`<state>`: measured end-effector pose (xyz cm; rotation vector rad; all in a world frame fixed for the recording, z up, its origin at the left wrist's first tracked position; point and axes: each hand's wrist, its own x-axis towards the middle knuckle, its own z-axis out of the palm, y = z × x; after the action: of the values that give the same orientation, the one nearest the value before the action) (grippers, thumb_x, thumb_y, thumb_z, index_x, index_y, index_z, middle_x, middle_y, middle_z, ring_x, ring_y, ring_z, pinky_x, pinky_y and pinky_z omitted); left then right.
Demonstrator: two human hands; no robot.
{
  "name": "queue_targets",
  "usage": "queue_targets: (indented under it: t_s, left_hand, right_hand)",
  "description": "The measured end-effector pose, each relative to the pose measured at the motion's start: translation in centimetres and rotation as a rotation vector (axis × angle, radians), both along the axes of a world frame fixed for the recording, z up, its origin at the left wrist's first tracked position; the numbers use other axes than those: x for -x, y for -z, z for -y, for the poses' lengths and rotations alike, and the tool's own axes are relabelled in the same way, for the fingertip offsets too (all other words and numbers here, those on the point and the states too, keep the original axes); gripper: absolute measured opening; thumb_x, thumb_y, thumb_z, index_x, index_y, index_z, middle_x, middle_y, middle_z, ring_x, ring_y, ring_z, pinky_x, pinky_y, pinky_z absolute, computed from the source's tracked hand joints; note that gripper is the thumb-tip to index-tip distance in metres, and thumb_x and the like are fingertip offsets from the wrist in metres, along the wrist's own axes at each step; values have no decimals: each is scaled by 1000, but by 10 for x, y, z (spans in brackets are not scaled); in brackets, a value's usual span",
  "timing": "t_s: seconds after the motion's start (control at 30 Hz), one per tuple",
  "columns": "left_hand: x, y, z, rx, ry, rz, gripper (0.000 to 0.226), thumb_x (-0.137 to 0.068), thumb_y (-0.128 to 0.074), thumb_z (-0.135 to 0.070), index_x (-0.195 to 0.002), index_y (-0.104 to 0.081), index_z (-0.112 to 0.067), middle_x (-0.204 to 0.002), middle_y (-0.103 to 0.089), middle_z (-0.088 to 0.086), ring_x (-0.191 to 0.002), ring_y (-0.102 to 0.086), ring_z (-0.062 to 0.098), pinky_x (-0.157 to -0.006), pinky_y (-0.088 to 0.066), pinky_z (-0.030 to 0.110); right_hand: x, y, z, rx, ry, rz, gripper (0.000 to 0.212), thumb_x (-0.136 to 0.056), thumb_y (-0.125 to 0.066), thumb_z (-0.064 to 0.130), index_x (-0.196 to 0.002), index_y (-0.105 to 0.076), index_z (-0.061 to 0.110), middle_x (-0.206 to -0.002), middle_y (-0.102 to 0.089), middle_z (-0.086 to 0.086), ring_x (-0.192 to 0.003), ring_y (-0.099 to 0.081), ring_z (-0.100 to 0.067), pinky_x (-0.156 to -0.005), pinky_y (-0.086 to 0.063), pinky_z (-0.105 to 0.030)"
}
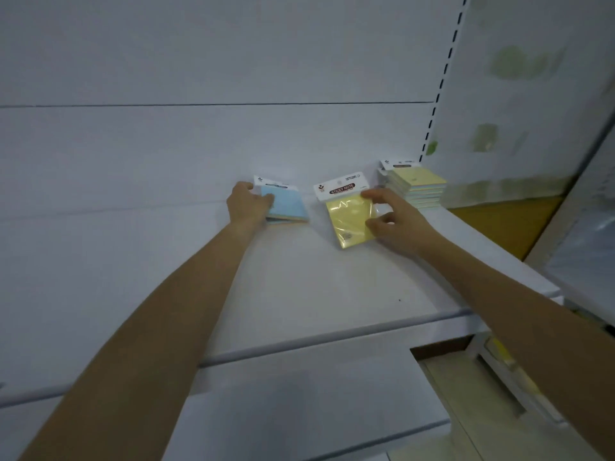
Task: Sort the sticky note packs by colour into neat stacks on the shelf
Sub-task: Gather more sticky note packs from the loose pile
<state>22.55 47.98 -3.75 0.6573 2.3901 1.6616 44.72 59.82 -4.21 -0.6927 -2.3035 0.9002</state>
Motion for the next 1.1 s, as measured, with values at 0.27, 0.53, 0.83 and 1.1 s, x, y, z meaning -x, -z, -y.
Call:
queue_targets:
  t_s: [0.27,0.53,0.83,1.1]
  left_hand:
    - [-6,11,-7,149,-80,-96,42,-82,-62,-22,-118,-55,0,-126,-58,17,-120,-52,28,-98,-40,29]
    - [-25,14,-8,272,-42,-510,40,-89,-53,-36,-118,-55,-9,-126,-51,14,-121,-40,32,-97,-36,35]
    - [-86,18,-14,485,546,-695,41,-89,-50,-42,-124,-56,-20,-129,-56,2,-121,-46,22,-106,-34,32]
    - [-90,27,-12,519,549,-683,64,-75,-40,-58,-124,-57,-22,-133,-56,-3,-123,-46,19,-106,-31,27]
  right_hand:
    - [12,2,-24,-3,-144,-5,46,-84,-57,2,-126,-47,16,-113,-46,6,-80,-59,-22,-81,-46,-29]
    - [13,-3,-42,126,-185,-113,47,-85,-56,1,-128,-45,16,-114,-48,4,-80,-60,-16,-68,-48,-18]
    - [-10,-41,-116,157,41,-314,46,-87,-53,2,-130,-46,15,-116,-51,0,-96,-52,-15,-66,-51,-15]
    - [-19,-50,-159,309,188,-185,42,-88,-50,0,-130,-48,8,-135,-51,-12,-113,-52,-22,-103,-43,-33]
